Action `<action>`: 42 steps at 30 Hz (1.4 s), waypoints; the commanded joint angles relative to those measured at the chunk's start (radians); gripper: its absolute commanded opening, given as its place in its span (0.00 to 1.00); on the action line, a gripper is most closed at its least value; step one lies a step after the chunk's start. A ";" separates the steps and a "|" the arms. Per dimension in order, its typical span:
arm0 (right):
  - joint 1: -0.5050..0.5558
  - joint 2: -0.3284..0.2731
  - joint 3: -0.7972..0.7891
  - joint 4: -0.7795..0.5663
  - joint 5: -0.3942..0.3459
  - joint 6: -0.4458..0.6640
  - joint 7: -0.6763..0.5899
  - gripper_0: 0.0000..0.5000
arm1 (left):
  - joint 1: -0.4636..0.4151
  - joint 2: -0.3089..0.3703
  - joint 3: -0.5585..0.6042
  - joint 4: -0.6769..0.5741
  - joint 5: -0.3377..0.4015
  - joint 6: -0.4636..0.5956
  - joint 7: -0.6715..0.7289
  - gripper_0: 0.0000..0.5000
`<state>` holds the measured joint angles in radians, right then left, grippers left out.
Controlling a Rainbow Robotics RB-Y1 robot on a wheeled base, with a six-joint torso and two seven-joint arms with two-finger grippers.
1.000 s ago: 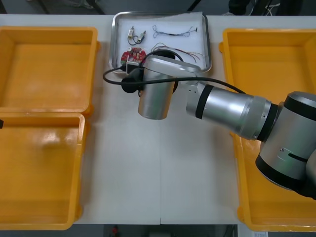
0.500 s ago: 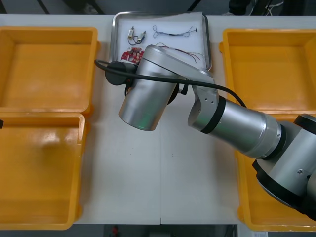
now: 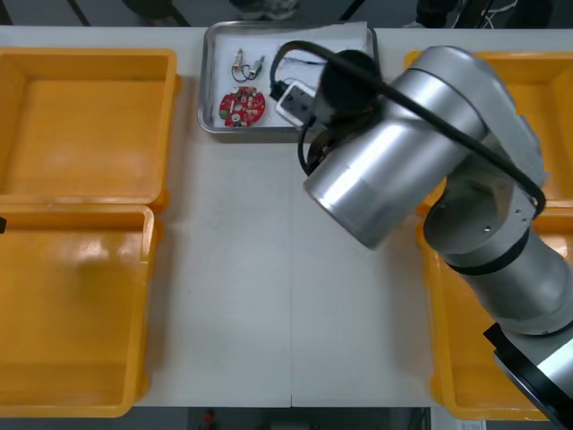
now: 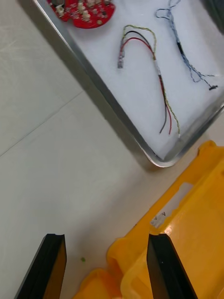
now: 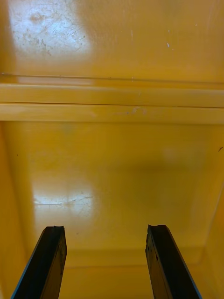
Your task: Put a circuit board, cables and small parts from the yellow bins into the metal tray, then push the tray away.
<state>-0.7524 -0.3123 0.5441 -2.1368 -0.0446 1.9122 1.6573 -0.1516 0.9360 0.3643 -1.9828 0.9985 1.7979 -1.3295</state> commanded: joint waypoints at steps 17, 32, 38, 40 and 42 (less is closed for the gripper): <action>0.350 -0.091 -0.647 -0.229 -0.172 0.008 0.005 1.00 | 0.018 -0.006 0.035 -0.027 -0.009 -0.008 -0.062 1.00; 0.578 -0.179 -0.986 -0.248 -0.471 0.008 -0.008 1.00 | 0.018 -0.006 0.035 -0.027 -0.009 -0.008 -0.062 1.00; 0.686 -0.188 -1.004 -0.331 -0.475 0.008 -0.030 1.00 | 0.018 -0.006 0.035 -0.027 -0.009 -0.008 -0.062 1.00; 0.700 -0.189 -1.006 -0.333 -0.479 0.008 -0.036 1.00 | 0.018 -0.006 0.035 -0.027 -0.009 -0.008 -0.062 1.00; 0.720 -0.188 -1.007 -0.334 -0.483 0.008 -0.057 1.00 | 0.018 -0.006 0.035 -0.027 -0.009 -0.008 -0.062 1.00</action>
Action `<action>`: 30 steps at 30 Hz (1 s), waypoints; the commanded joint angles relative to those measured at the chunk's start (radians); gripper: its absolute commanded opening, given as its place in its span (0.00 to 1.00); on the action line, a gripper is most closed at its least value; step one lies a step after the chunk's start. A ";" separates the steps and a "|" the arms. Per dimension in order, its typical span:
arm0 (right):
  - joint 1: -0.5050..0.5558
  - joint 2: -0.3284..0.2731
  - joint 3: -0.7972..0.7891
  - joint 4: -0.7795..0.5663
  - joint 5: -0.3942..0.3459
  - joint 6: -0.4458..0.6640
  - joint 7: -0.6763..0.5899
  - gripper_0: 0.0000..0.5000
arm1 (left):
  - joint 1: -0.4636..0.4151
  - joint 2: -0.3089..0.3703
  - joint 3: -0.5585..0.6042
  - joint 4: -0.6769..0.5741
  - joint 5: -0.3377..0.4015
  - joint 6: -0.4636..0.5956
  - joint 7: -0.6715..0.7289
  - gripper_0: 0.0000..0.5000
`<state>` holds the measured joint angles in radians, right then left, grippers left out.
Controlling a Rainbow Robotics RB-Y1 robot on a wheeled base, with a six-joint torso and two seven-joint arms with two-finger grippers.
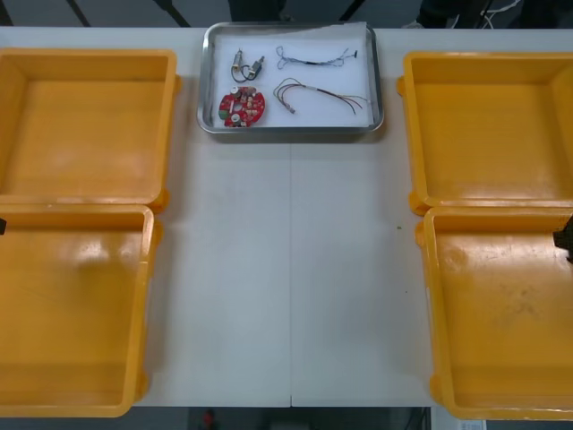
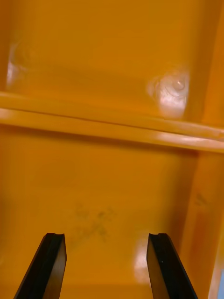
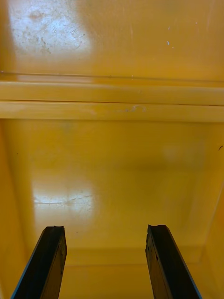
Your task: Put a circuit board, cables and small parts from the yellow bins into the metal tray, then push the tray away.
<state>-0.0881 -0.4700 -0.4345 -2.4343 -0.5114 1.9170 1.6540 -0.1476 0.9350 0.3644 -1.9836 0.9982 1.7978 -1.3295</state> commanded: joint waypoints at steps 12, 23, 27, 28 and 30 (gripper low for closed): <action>0.114 -0.030 -0.053 -0.023 -0.139 0.003 -0.214 1.00 | 0.014 -0.005 0.034 -0.026 -0.009 -0.008 -0.062 1.00; 0.107 -0.050 -0.062 0.031 -0.156 0.003 -0.218 1.00 | 0.014 -0.005 0.034 -0.026 -0.009 -0.008 -0.062 1.00; 0.102 -0.061 -0.061 0.072 -0.164 0.003 -0.220 1.00 | 0.014 -0.005 0.034 -0.026 -0.009 -0.008 -0.062 1.00; 0.102 -0.062 -0.061 0.075 -0.167 0.003 -0.220 1.00 | 0.014 -0.005 0.034 -0.026 -0.009 -0.008 -0.062 1.00; 0.102 -0.070 -0.058 0.074 -0.168 0.003 -0.220 1.00 | 0.014 -0.005 0.034 -0.026 -0.009 -0.008 -0.062 1.00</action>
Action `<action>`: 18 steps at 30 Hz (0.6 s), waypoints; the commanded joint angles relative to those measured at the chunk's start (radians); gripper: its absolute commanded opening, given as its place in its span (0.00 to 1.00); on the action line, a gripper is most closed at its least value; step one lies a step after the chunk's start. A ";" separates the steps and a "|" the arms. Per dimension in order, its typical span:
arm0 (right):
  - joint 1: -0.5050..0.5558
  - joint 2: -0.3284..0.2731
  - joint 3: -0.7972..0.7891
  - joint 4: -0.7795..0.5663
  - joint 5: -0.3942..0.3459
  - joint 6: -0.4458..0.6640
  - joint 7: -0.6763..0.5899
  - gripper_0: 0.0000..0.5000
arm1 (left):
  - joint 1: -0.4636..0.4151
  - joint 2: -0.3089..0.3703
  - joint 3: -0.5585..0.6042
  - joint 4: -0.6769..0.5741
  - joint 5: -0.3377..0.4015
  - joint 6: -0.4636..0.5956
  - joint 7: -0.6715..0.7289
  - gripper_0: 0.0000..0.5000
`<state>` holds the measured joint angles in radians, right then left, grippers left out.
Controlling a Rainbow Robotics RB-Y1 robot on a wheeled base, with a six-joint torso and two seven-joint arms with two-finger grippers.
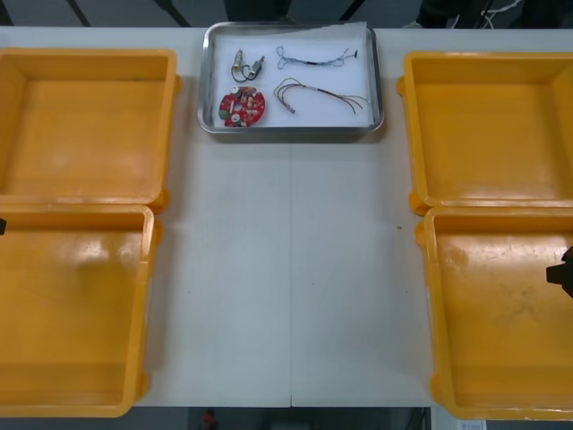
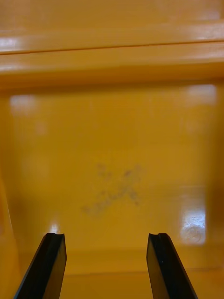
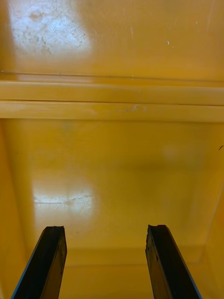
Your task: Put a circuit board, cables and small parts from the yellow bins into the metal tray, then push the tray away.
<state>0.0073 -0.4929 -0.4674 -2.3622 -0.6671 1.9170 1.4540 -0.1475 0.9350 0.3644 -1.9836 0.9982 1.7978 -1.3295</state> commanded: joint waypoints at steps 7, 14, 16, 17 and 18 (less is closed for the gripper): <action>-0.001 -0.073 -0.010 0.004 -0.017 0.003 -0.021 1.00 | 0.014 -0.005 0.034 -0.026 -0.009 -0.008 -0.062 1.00; -0.003 -0.079 -0.011 0.004 -0.022 0.003 -0.018 1.00 | 0.014 -0.005 0.034 -0.026 -0.009 -0.008 -0.062 1.00; -0.003 -0.081 -0.010 0.004 -0.023 0.003 -0.015 1.00 | 0.014 -0.005 0.034 -0.026 -0.009 -0.008 -0.062 1.00; -0.003 -0.079 -0.008 0.004 -0.023 0.003 -0.012 1.00 | 0.014 -0.005 0.034 -0.026 -0.009 -0.008 -0.062 1.00; -0.003 -0.081 -0.008 0.004 -0.023 0.003 -0.012 1.00 | 0.014 -0.005 0.034 -0.026 -0.009 -0.008 -0.062 1.00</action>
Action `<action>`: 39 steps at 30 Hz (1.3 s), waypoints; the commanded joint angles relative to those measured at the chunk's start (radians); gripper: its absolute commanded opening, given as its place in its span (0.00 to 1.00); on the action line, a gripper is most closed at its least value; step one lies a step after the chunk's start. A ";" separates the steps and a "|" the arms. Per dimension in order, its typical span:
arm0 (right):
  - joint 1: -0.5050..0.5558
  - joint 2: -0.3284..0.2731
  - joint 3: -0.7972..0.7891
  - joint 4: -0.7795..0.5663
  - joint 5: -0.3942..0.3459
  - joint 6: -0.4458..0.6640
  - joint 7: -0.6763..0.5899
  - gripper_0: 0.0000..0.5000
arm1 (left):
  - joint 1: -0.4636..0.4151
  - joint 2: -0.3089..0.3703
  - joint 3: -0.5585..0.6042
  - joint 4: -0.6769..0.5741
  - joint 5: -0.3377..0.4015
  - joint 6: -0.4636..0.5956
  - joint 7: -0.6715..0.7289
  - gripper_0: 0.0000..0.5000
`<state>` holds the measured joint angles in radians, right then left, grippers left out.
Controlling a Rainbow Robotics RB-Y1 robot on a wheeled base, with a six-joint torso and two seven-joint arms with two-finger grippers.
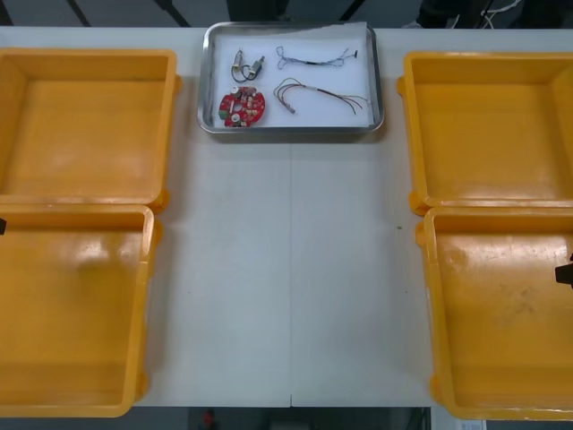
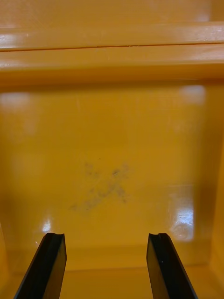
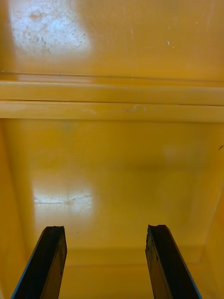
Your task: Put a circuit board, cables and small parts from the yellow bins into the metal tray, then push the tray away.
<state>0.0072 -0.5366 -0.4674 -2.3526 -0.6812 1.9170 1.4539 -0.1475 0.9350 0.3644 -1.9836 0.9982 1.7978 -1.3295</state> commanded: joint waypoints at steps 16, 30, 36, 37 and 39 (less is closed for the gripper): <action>-0.006 -0.037 -0.007 -0.005 -0.009 0.003 -0.009 1.00 | 0.014 -0.005 0.034 -0.026 -0.009 -0.008 -0.062 1.00; -0.006 -0.037 -0.007 -0.005 -0.009 0.003 -0.009 1.00 | 0.014 -0.005 0.034 -0.026 -0.009 -0.008 -0.062 1.00; -0.006 -0.037 -0.007 -0.005 -0.009 0.003 -0.009 1.00 | 0.014 -0.005 0.034 -0.026 -0.009 -0.008 -0.062 1.00; -0.006 -0.037 -0.007 -0.005 -0.009 0.003 -0.009 1.00 | 0.014 -0.005 0.034 -0.026 -0.009 -0.008 -0.062 1.00; -0.006 -0.037 -0.007 -0.005 -0.009 0.003 -0.009 1.00 | 0.014 -0.005 0.034 -0.026 -0.009 -0.008 -0.062 1.00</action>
<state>0.0071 -0.5380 -0.4673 -2.3515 -0.6823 1.9170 1.4540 -0.1475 0.9350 0.3644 -1.9836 0.9982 1.7978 -1.3295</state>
